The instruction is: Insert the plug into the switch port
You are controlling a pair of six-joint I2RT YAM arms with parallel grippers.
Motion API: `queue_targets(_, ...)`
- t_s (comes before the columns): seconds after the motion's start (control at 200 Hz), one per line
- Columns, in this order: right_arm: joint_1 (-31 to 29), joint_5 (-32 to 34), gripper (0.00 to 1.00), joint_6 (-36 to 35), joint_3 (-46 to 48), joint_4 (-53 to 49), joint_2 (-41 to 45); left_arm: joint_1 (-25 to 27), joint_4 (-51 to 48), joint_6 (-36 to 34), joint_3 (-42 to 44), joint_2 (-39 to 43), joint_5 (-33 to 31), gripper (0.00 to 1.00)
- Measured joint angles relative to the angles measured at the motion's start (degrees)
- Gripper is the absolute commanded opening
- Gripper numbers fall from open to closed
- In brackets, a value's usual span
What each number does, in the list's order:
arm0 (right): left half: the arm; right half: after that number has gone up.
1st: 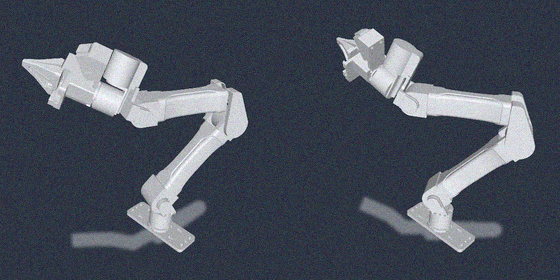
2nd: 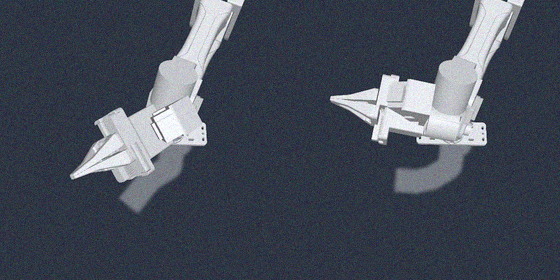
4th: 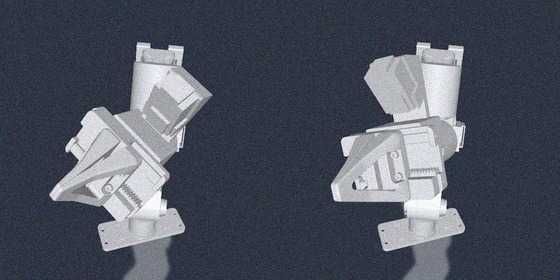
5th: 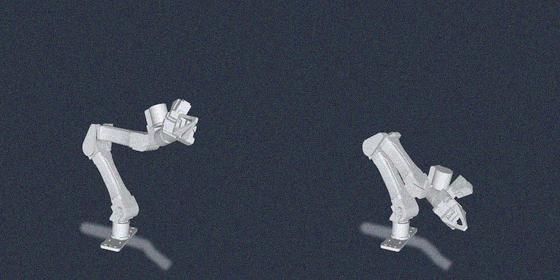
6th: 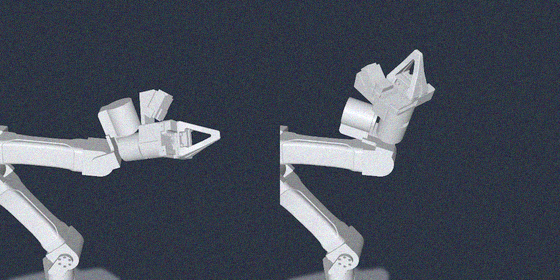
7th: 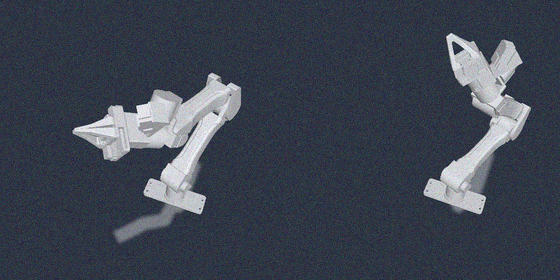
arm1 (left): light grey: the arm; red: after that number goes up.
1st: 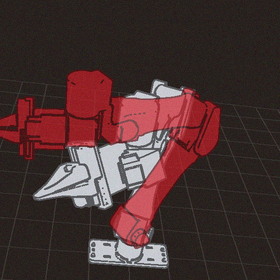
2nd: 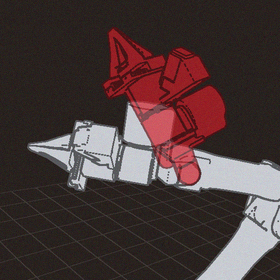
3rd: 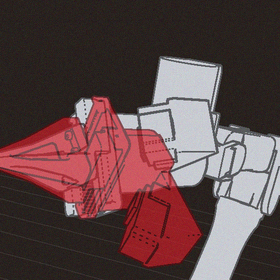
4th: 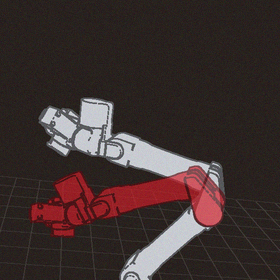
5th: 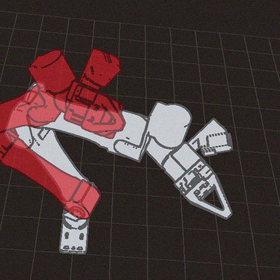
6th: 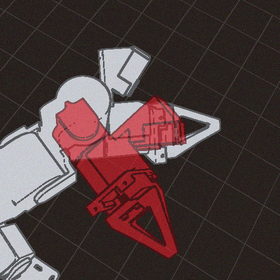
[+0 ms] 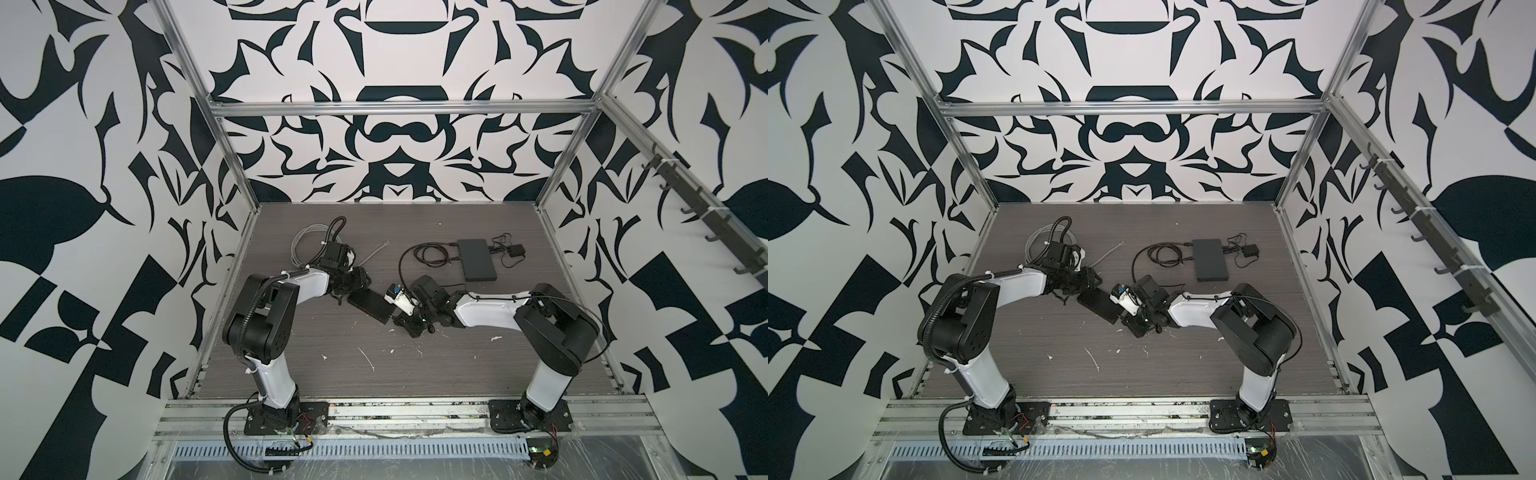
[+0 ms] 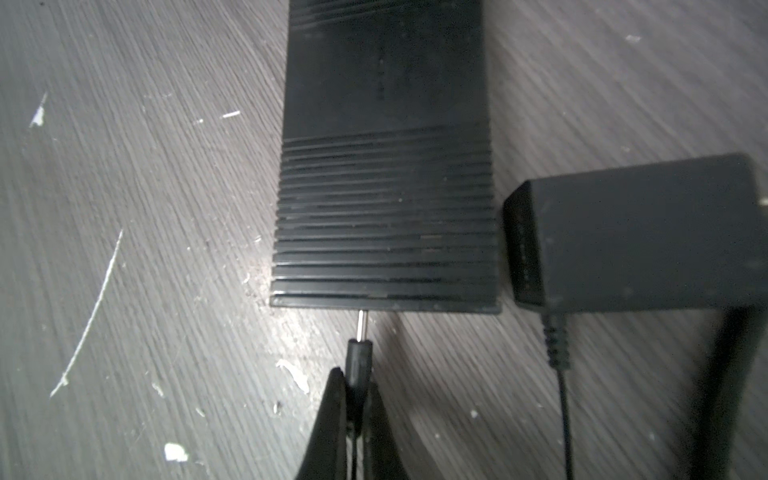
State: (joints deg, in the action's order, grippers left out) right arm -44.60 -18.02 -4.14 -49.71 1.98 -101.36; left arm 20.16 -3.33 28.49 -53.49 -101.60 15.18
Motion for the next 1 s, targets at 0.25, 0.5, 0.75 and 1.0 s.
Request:
queue_targets(0.25, 1.0, -1.6, 0.00, -1.2, 0.2, 0.0, -0.1, 0.0, 0.1, 0.2, 0.3, 0.2, 0.0, 0.52)
queue_targets(0.5, 1.7, 0.2, 0.00, -2.0, 0.3, -2.0, 0.9, 0.0, -0.3, 0.2, 0.3, 0.2, 0.6, 0.52)
queue_targets(0.75, 2.8, 1.4, 0.00, -2.1, 1.5, -3.7, 2.7, 0.0, -0.8, 0.2, 0.3, 0.4, 0.8, 0.52)
queue_targets(1.0, 2.9, -1.2, 0.01, -2.4, 1.9, -3.1, 2.6, 0.0, -0.8, 0.2, 0.3, 0.4, 0.8, 0.52)
